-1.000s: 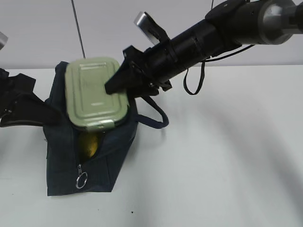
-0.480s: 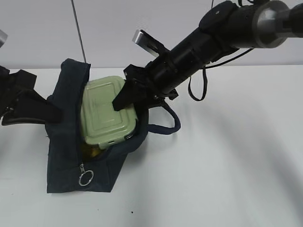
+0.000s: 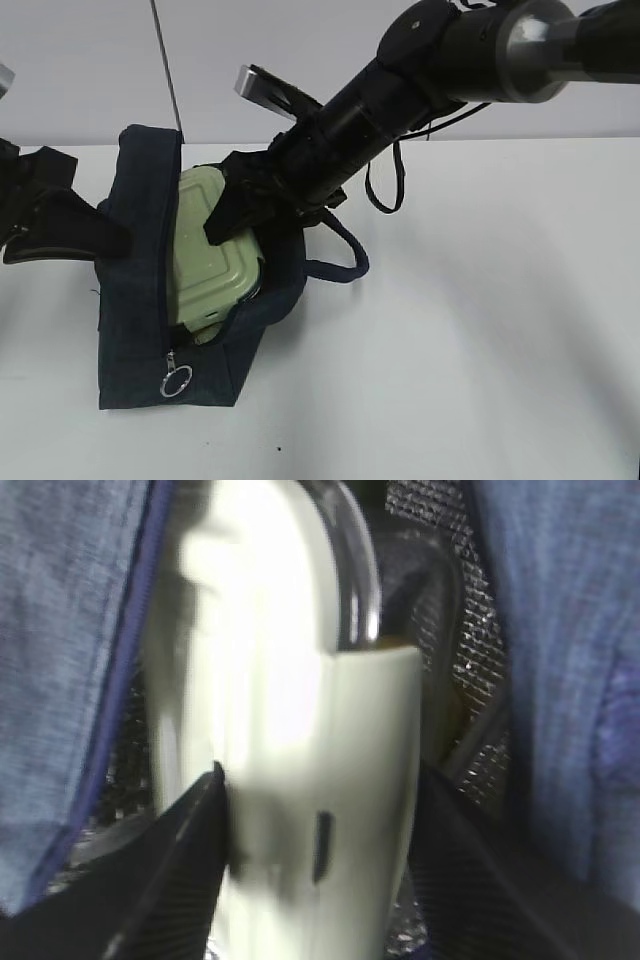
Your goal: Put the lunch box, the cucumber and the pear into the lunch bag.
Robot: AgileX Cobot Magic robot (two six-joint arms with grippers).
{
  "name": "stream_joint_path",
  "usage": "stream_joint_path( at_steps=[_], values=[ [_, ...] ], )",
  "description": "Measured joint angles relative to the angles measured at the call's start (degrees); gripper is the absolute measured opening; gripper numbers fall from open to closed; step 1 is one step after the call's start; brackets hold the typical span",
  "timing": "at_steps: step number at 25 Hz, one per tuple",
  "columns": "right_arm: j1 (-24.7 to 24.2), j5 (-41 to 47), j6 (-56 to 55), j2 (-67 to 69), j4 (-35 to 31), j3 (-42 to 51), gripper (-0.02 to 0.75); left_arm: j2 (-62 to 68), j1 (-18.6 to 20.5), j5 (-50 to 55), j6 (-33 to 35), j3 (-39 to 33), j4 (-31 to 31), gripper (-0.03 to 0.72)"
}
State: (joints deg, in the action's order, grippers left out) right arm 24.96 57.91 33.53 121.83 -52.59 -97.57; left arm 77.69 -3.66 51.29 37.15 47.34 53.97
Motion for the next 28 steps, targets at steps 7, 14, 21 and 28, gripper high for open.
stream_joint_path(
  at_steps=[7, 14, 21, 28],
  values=[
    [0.00, 2.27, -0.13, 0.00, -0.56, -6.03, 0.507, 0.00, 0.00, -0.06, 0.00, 0.00, 0.00, -0.015],
    [0.00, 10.01, -8.59, 0.00, 14.84, -18.76, 0.511, 0.00, 0.00, -0.06, 0.00, 0.00, 0.13, -0.015],
    [0.00, 12.58, -18.95, 0.00, 26.67, -23.40, 0.511, 0.00, 0.00, -0.06, 0.00, 0.00, 0.13, -0.015],
    [0.00, 12.91, -21.69, 1.30, 27.07, -23.53, 0.512, 0.00, 0.00, -0.06, 0.00, 0.00, 0.13, -0.015]
  ],
)
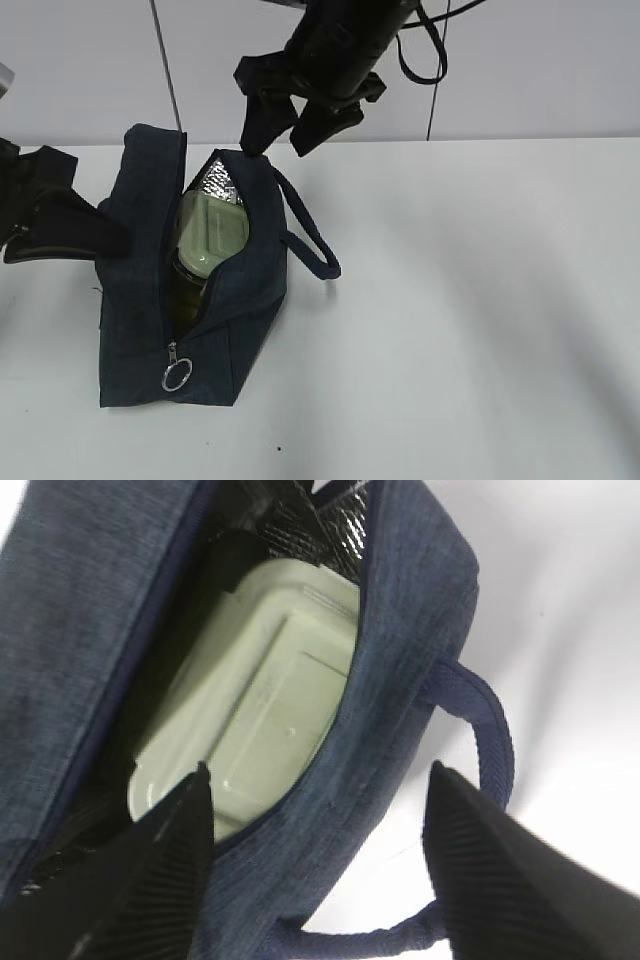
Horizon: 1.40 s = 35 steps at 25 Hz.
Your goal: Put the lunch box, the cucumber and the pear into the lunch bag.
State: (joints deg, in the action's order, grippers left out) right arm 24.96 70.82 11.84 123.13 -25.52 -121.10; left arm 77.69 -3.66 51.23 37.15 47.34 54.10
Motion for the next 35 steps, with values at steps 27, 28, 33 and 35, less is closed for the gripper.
stream_joint_path(
  at_steps=[27, 28, 33, 35],
  values=[
    [0.13, 0.24, -0.20, 6.67, 7.60, 0.00, 0.006, 0.70, -1.53, -2.49, 1.06, 0.84, 4.58, -0.015],
    [0.22, 0.24, -0.20, 5.84, 9.13, 0.00, 0.006, 1.11, -2.64, -2.78, 1.16, 1.54, 4.79, -0.015],
    [0.50, 1.09, -1.52, 0.87, 19.06, 0.00, 0.006, 4.53, -9.78, -5.85, 1.46, 6.01, 5.03, -0.015],
    [0.50, 1.51, -2.36, -0.96, 22.77, 0.00, 0.006, 6.79, -12.12, -6.77, 1.46, 8.12, 5.70, -0.015]
  ],
)
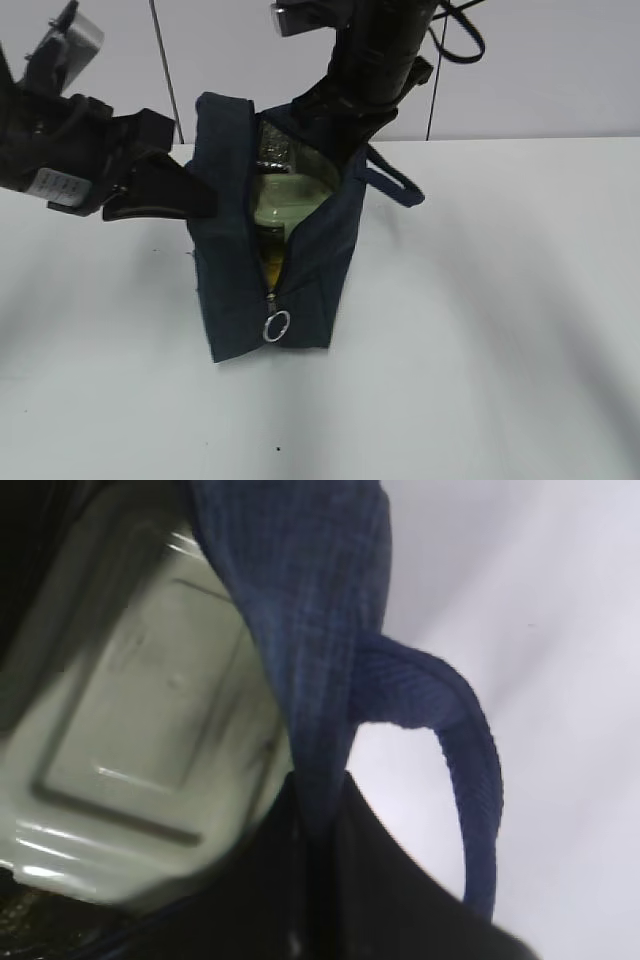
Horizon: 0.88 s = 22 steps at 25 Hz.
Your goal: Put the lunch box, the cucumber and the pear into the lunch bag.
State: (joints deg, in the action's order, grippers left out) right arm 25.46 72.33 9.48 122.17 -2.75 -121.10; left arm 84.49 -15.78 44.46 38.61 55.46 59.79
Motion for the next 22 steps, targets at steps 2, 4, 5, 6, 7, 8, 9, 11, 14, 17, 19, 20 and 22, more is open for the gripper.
stream_joint_path(
  at_steps=[2, 4, 5, 6, 7, 8, 9, 11, 14, 17, 19, 20, 22],
  values=[
    [-0.21, 0.38, -0.72, -1.69, 2.75, 0.00, 0.006, 2.00, -1.29, -0.19, 0.05, 2.04, 1.10, -0.015],
    [-0.22, 0.38, -0.86, -3.28, 4.53, 0.61, 0.006, 4.04, -2.02, -0.07, 0.05, 4.13, 2.22, -0.015],
    [-0.22, 0.38, -0.96, -4.17, 5.09, 1.26, 0.006, 4.74, -2.15, 0.06, 0.05, 4.86, 2.56, -0.015],
    [-0.22, 0.38, -0.96, -4.89, 5.32, 2.31, 0.006, 5.44, -2.23, 0.23, 0.05, 5.56, 2.68, -0.015],
    [-0.22, 0.38, -0.98, -5.65, 5.55, 3.52, 0.006, 5.88, -2.25, 0.39, 0.05, 6.04, 2.76, -0.015],
    [-0.22, 0.38, -0.98, -6.04, 5.68, 4.53, 0.006, 6.12, -2.25, 0.45, 0.05, 6.16, 2.76, -0.015],
    [-0.22, 0.38, -0.98, -6.33, 5.77, 5.69, 0.006, 6.19, -2.30, 0.85, 0.05, 6.24, 2.76, -0.015],
    [-0.22, 0.38, -0.98, -6.47, 6.62, 7.98, 0.006, 6.24, -2.36, 1.46, 0.05, 6.24, 2.63, -0.015],
    [-0.22, 0.38, -0.98, -6.47, 7.90, 9.96, 0.006, 6.31, -2.41, 2.39, 0.05, 6.24, 2.40, -0.015],
    [-0.22, 0.38, -0.98, -6.47, 8.24, 10.08, 0.006, 7.46, -2.41, 4.10, 0.05, 6.24, 2.38, -0.015],
    [-0.22, 0.27, -0.98, -6.47, 8.09, 10.08, 0.006, 8.65, -2.48, 5.42, 0.05, 6.26, 2.66, -0.015],
    [-0.22, 0.27, -0.98, -6.47, 7.47, 10.08, 0.006, 9.23, -2.48, 6.16, 0.05, 6.37, 2.91, -0.015],
    [-0.22, 0.27, -0.49, -6.47, 6.52, 10.08, 0.007, 9.63, -2.52, 6.62, 0.05, 6.64, 3.14, -0.015]
  ],
)
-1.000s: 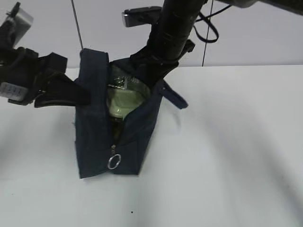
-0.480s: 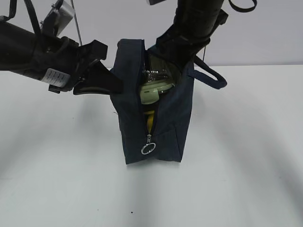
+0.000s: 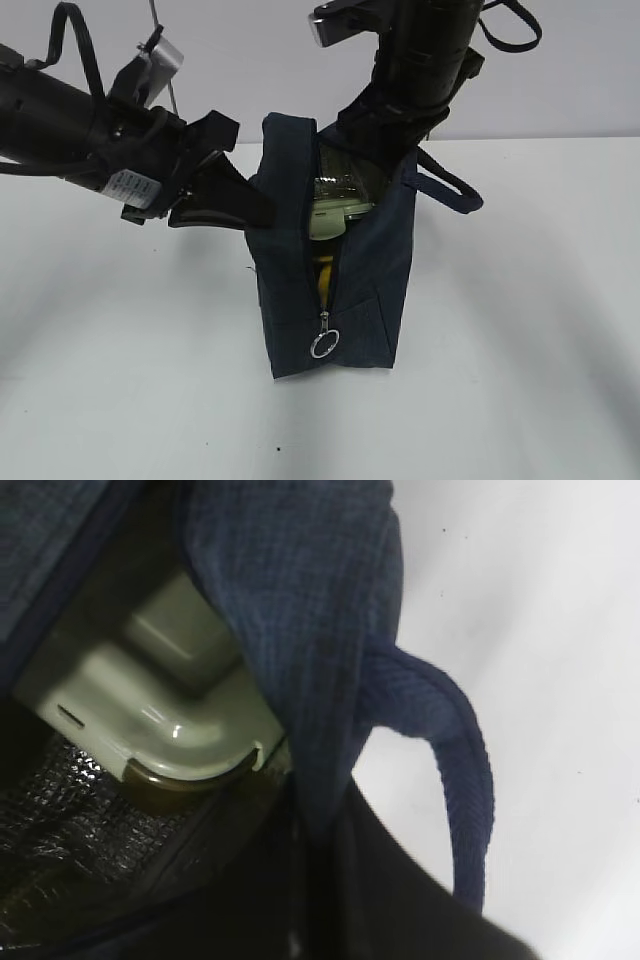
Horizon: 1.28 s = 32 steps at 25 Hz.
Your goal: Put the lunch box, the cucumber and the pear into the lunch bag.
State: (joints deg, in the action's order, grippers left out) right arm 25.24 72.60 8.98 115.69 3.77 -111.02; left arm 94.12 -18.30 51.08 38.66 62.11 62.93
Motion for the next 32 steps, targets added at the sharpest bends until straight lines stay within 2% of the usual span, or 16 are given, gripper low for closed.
stream_joint_path(
  at_steps=[2, 4, 7, 10, 12, 14, 16, 20, 24, 32],
  values=[
    [0.00, 0.00, 0.57, 0.00, -0.24, 0.00, 0.019, 0.00, 0.00, 0.00, 0.00, 0.00, 0.07, -0.015],
    [0.00, -0.23, 1.68, 0.00, -0.44, 0.00, 0.065, 0.00, 0.00, 0.00, 0.00, 0.00, 0.13, -0.011],
    [0.00, -0.88, 2.55, -0.08, -0.44, 0.00, 0.209, 0.00, 0.00, 0.17, 0.00, 0.05, 0.37, 0.011],
    [0.00, -0.92, 2.90, -0.32, -1.05, 0.00, 0.382, 0.00, 0.00, 1.00, 0.00, 0.10, 0.91, 0.080],
    [0.00, -1.02, 2.90, -0.32, -1.39, 0.00, 0.471, 0.00, 0.00, 1.57, 0.00, 0.10, 0.97, 0.155],
    [0.00, -1.02, 2.90, -0.32, -1.95, 0.00, 0.529, -0.06, 0.00, 2.12, 0.00, 0.10, 0.97, 0.232],
    [0.00, -1.02, 2.90, -0.32, -3.05, 0.00, 0.549, -0.35, 0.00, 2.52, 0.00, 0.10, 0.97, 0.299],
    [0.00, -1.06, 2.90, -0.89, -8.29, 0.00, 0.557, -2.00, 0.00, 3.46, 0.00, 0.10, -0.50, 0.366],
    [0.00, -1.06, 2.90, -2.93, -11.72, 0.00, 0.554, -4.15, -0.02, 5.05, 0.00, 0.10, -5.20, 0.384],
    [0.00, -1.06, 3.00, -11.63, -12.20, 0.00, 0.545, -9.03, -1.01, 6.69, 0.00, 0.10, -12.15, 0.387]
  ],
)
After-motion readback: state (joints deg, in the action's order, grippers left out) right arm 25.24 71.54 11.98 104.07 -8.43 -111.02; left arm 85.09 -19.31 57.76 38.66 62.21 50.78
